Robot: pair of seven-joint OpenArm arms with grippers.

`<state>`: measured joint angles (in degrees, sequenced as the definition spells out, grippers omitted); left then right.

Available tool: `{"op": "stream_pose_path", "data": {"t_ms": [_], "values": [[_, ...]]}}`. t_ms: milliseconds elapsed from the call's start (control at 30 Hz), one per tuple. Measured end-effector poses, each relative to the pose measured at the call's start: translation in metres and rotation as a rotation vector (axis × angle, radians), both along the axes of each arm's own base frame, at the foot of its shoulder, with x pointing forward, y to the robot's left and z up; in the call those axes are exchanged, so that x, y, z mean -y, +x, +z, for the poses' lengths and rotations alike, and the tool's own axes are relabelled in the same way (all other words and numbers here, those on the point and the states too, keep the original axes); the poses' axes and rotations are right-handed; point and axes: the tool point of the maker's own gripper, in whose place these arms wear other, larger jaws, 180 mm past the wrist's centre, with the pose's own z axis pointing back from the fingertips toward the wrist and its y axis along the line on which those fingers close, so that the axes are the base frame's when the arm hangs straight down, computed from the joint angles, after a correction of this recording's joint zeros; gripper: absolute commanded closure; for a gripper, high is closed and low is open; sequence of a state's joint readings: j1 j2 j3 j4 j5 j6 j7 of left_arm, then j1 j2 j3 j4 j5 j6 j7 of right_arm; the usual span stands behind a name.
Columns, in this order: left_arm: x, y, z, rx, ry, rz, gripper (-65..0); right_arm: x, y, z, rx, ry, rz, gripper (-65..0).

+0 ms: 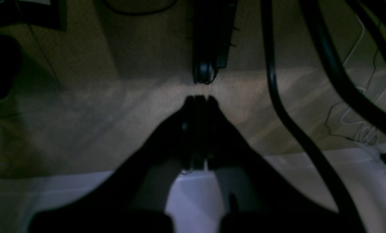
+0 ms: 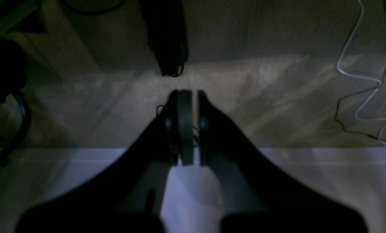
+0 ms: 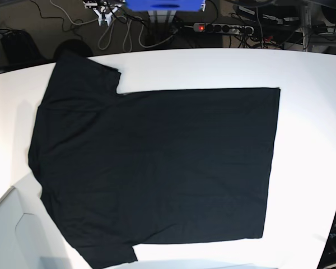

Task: Fold the T-shirt properly
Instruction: 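Move both grippers from rest toward the shirt's shoulder corners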

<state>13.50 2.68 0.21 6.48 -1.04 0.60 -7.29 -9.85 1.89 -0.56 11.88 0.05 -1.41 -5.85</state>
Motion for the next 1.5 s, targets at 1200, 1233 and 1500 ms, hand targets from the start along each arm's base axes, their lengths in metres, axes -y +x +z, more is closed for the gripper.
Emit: {"op": "stream_pose_path", "data": {"t_ms": [1200, 1233, 1500], "values": [[-0.039, 0.028, 0.0, 0.098, 0.047, -0.023, 0.0, 0.027, 0.018, 0.007, 0.105, -0.036, 0.024, -0.1], [-0.039, 0.027, 0.001, 0.099, 0.048, -0.023, 0.0, 0.027, 0.015, 0.007, 0.102, -0.036, 0.024, -0.1], [-0.036, 0.015, 0.018, 0.152, 0.04, -0.034, 0.0, 0.036, 0.008, 0.025, 0.165, -0.038, 0.054, -0.1]]}}
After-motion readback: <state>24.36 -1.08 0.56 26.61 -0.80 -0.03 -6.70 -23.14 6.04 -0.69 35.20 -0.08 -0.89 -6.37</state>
